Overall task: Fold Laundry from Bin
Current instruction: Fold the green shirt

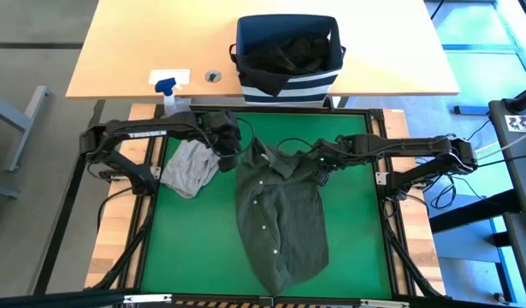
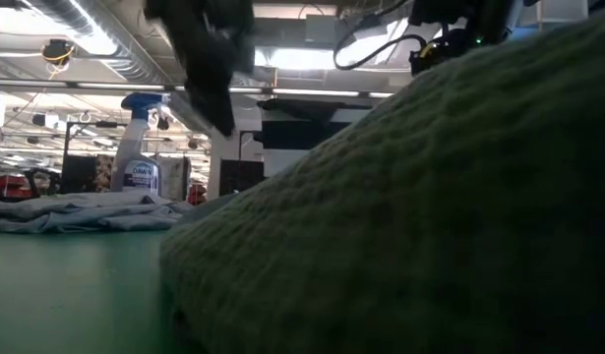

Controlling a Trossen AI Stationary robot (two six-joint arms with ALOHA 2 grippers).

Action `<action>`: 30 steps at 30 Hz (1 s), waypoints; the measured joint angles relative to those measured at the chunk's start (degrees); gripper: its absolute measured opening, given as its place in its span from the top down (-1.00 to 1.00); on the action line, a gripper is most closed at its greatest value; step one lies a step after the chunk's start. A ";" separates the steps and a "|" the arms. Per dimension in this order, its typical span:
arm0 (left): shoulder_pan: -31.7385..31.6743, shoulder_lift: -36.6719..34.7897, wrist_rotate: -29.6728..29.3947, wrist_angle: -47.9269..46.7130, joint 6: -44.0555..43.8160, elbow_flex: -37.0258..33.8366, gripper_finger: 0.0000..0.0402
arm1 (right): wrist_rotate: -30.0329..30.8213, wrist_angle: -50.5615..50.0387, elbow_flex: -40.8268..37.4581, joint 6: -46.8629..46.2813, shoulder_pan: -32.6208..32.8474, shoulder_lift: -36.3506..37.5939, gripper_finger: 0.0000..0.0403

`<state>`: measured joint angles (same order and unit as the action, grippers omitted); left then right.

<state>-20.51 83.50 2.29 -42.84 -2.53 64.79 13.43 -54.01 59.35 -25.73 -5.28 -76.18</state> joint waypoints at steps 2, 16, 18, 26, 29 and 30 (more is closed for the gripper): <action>-1.88 1.58 1.05 7.17 0.10 -4.11 0.20 | 0.04 0.77 0.00 -0.70 0.00 0.00 0.95; -2.42 21.16 22.29 33.70 -4.53 -8.19 0.20 | 0.50 1.67 -0.02 -0.54 0.00 -0.02 0.95; 0.08 20.92 32.78 35.72 -5.96 -6.37 0.20 | 1.27 1.67 -0.02 1.28 0.00 -0.02 0.95; 1.50 11.49 18.51 16.73 -4.58 3.53 0.20 | 2.03 1.69 -0.02 12.48 0.00 -0.02 0.95; 1.42 7.87 -0.99 11.70 -3.75 3.54 0.20 | 2.01 2.19 -0.04 15.91 -0.23 -0.04 0.95; 1.19 7.21 -4.98 11.34 -3.22 3.06 0.20 | 1.87 2.37 -0.04 16.79 -0.56 -0.04 0.95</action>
<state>-19.32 90.72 -2.68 -31.50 -5.75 67.84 15.30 -51.63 59.31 -8.94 -5.83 -76.23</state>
